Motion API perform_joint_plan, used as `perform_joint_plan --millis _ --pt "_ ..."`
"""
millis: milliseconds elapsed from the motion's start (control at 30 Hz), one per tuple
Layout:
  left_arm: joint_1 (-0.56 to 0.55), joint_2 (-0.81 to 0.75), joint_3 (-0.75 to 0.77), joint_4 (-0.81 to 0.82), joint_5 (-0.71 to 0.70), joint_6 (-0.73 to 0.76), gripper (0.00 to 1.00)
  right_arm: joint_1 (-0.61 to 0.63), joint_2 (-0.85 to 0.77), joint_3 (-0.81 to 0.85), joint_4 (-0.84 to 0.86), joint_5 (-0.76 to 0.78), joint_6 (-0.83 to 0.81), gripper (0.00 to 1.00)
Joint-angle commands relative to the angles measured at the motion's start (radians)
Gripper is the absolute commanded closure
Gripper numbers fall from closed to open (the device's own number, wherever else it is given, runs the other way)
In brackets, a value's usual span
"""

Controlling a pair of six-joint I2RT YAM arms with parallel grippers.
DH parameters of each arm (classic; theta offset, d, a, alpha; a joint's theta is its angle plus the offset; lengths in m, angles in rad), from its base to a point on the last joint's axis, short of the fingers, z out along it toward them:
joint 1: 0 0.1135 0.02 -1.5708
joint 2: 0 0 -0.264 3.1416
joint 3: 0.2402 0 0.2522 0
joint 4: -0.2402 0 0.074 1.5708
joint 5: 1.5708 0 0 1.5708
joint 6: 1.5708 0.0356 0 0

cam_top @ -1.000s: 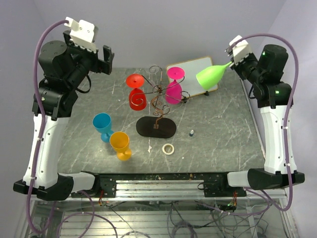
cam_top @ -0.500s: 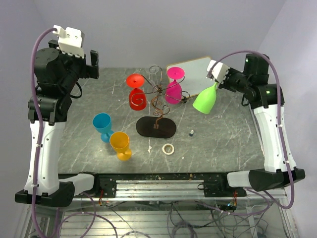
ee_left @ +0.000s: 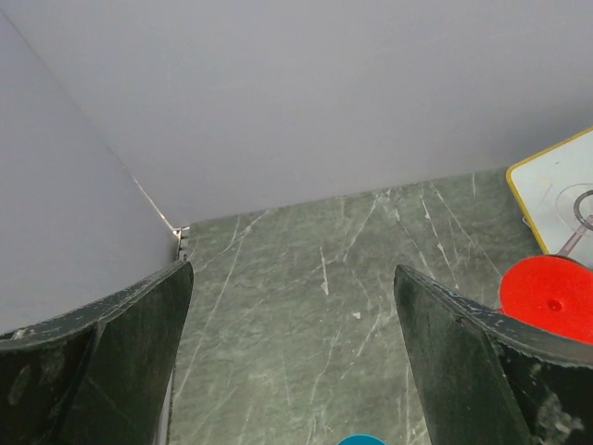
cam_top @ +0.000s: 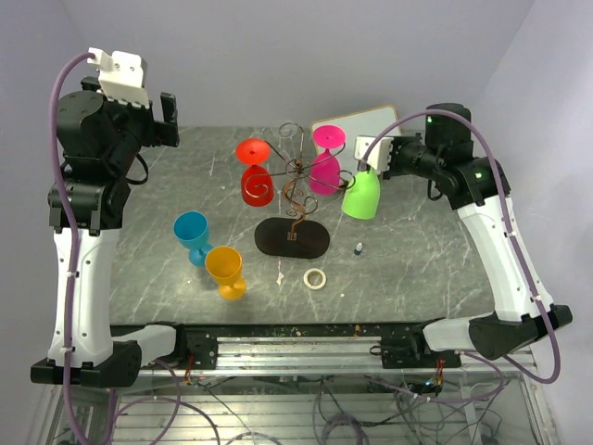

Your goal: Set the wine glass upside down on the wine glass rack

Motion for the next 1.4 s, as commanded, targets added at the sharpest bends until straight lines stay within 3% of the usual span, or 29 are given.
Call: perform_joint_plan --millis 0,500,1367 --pt "0.024 -0.002 0.015 0.019 0.038 -0.027 0.00 0.035 0.007 -0.020 0.057 -0.016 -0.048 1.00" --pt "0.042 0.032 0.022 0.038 0.096 -0.059 0.01 0.122 0.016 -0.046 0.102 -0.104 -0.041 1.00" --pt "0.076 0.088 0.036 0.038 0.179 -0.100 0.03 0.303 -0.016 -0.023 0.006 -0.025 -0.038 1.00"
